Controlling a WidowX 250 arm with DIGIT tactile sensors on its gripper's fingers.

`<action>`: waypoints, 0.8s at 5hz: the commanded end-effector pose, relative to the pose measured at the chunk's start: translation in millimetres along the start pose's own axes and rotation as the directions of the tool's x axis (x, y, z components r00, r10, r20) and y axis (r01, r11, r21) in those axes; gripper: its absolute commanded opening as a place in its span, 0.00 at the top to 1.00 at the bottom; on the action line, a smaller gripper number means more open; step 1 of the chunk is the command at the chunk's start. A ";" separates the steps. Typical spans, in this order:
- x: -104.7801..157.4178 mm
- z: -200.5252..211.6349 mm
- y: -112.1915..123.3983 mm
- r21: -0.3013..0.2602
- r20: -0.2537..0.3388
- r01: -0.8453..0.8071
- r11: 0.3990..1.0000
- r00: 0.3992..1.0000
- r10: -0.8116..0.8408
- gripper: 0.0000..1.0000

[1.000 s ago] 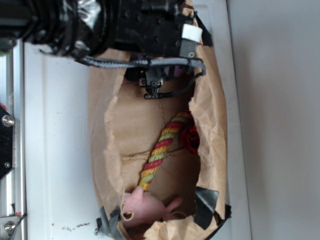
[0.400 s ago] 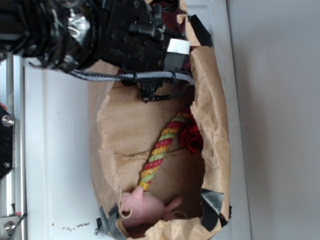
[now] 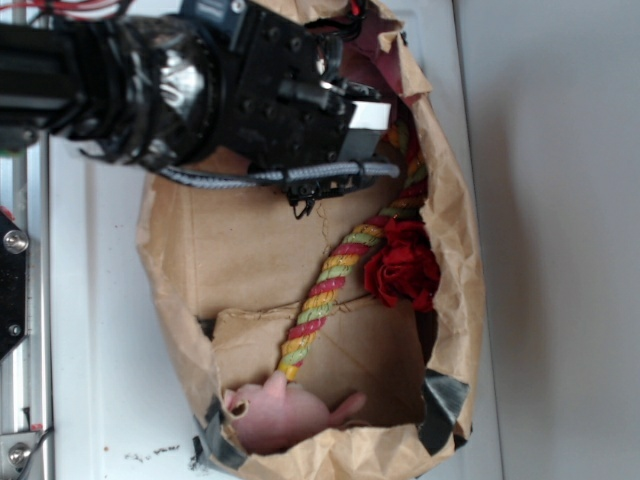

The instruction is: Grab the rock.

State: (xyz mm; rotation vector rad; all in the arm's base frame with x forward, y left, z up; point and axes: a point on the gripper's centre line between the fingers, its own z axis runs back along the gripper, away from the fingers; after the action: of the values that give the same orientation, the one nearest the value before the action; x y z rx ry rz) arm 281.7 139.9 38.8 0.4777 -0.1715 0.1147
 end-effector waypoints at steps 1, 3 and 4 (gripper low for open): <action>8.5 4.3 13.7 0.003 0.005 -0.051 0.999 0.999 0.051 1.00; -8.3 56.4 15.2 -0.046 0.081 -0.040 0.998 0.996 0.044 1.00; -16.0 94.3 19.7 -0.099 0.086 -0.068 0.993 0.993 0.077 1.00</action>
State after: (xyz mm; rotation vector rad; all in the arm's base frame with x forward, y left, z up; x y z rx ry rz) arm 246.4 107.3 105.6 0.3649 -0.2197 0.1556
